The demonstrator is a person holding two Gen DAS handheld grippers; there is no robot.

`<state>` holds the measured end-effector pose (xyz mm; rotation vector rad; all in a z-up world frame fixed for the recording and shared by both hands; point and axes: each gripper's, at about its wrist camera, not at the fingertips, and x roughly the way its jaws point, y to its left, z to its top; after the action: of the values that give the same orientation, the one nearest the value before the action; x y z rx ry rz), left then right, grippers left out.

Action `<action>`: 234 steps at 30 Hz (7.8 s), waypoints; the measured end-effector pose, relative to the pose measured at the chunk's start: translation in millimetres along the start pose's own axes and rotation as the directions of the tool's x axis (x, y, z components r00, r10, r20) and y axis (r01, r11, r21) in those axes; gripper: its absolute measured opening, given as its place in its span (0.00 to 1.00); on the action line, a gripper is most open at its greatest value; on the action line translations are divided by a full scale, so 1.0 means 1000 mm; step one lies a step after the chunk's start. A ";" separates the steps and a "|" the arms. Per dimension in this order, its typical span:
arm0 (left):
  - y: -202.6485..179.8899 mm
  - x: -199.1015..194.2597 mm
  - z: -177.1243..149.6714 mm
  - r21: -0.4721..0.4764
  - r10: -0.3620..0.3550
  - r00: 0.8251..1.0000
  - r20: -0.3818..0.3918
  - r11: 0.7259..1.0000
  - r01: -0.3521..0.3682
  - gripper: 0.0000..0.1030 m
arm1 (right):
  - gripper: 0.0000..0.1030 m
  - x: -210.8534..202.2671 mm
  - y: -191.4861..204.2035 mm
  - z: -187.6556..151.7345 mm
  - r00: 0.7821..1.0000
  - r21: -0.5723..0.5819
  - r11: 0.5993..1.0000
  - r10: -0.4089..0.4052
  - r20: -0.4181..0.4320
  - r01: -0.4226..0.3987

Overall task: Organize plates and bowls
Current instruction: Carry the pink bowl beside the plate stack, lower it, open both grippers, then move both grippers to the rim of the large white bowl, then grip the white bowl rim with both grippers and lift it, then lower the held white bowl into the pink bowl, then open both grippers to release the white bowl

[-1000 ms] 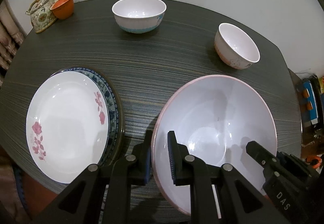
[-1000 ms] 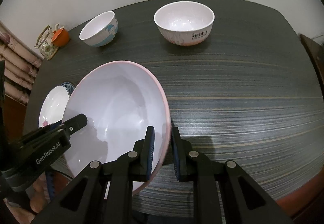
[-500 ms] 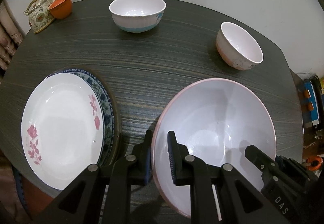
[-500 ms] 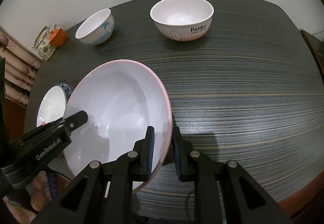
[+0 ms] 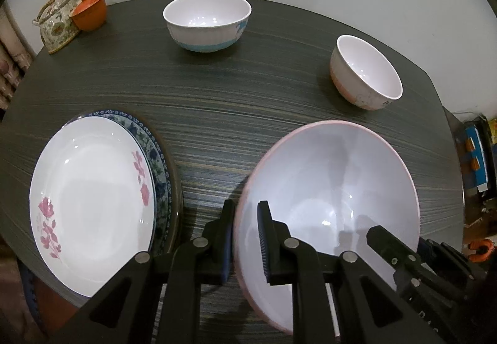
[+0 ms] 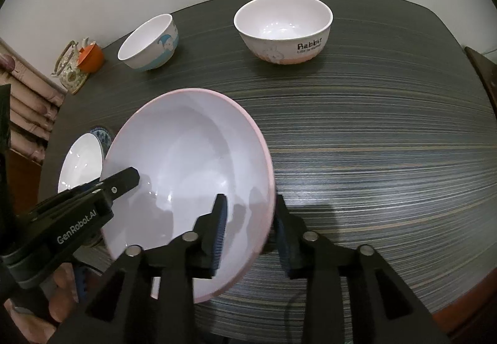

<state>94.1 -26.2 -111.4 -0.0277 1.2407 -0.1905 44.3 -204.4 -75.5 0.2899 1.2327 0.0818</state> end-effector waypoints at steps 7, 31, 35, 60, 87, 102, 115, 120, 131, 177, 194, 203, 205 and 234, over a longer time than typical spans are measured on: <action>0.004 0.002 0.002 -0.015 0.004 1.000 -0.017 1.000 -0.004 0.28 | 0.47 -0.011 0.003 0.004 1.000 -0.007 1.000 0.005 0.029 -0.004; -0.001 -0.027 0.059 0.035 0.013 1.000 0.024 0.999 -0.014 0.44 | 0.53 -0.045 -0.029 0.048 0.994 0.007 1.000 -0.013 0.105 0.013; -0.011 -0.020 0.078 0.047 -0.016 1.000 0.007 0.999 0.016 0.44 | 0.53 -0.044 -0.045 0.064 0.994 0.035 0.999 -0.010 0.107 0.006; -0.093 0.064 0.170 0.006 -0.142 0.982 -0.125 0.990 0.144 0.44 | 0.47 0.040 -0.102 0.158 1.000 0.152 0.988 -0.012 -0.001 0.012; -0.108 0.067 0.161 0.031 -0.150 0.977 -0.152 0.987 0.156 0.12 | 0.18 0.039 -0.085 0.158 0.999 0.108 0.994 0.036 0.000 -0.036; -0.073 -0.016 0.129 0.044 -0.135 0.990 -0.038 0.990 0.137 0.12 | 0.19 -0.029 -0.048 0.136 0.996 0.032 0.997 0.065 0.063 -0.067; -0.035 -0.063 0.080 0.018 -0.140 0.990 -0.007 0.990 0.140 0.12 | 0.19 -0.065 0.004 0.088 0.993 -0.039 0.996 0.080 0.084 -0.077; -0.021 -0.067 0.061 0.001 -0.138 0.990 -0.020 0.990 0.138 0.12 | 0.19 -0.067 0.018 0.064 0.995 -0.059 0.995 0.081 0.063 -0.078; -0.007 -0.057 0.028 -0.019 -0.130 0.989 -0.065 0.991 0.129 0.12 | 0.19 -0.058 0.022 0.032 0.997 -0.059 0.996 0.070 0.019 -0.069; -0.033 -0.012 0.010 -0.006 0.000 0.995 -0.096 1.000 -0.001 0.13 | 0.21 -0.014 0.013 0.009 0.996 -0.040 0.999 0.029 -0.083 -0.033; -0.026 -0.017 0.011 -0.047 -0.028 0.995 -0.091 0.999 0.024 0.16 | 0.22 -0.014 0.011 0.008 0.997 -0.007 0.999 0.035 -0.076 -0.035; -0.023 -0.021 0.009 -0.050 -0.029 0.997 -0.077 0.998 0.025 0.20 | 0.22 -0.007 0.012 0.007 0.994 0.012 0.998 0.055 -0.089 -0.054; -0.024 -0.022 0.008 -0.048 -0.025 0.997 -0.073 0.999 0.022 0.20 | 0.24 -0.007 0.012 0.007 0.994 0.012 0.998 0.057 -0.088 -0.056; -0.029 -0.052 0.015 0.021 -0.045 0.998 0.031 0.999 0.045 0.41 | 0.36 -0.038 0.009 0.022 0.996 0.020 0.996 0.084 0.008 -0.084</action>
<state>88.6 -48.0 -54.1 -0.0412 1.2077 -0.2408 53.3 -208.1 -31.4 0.3592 1.2146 0.1407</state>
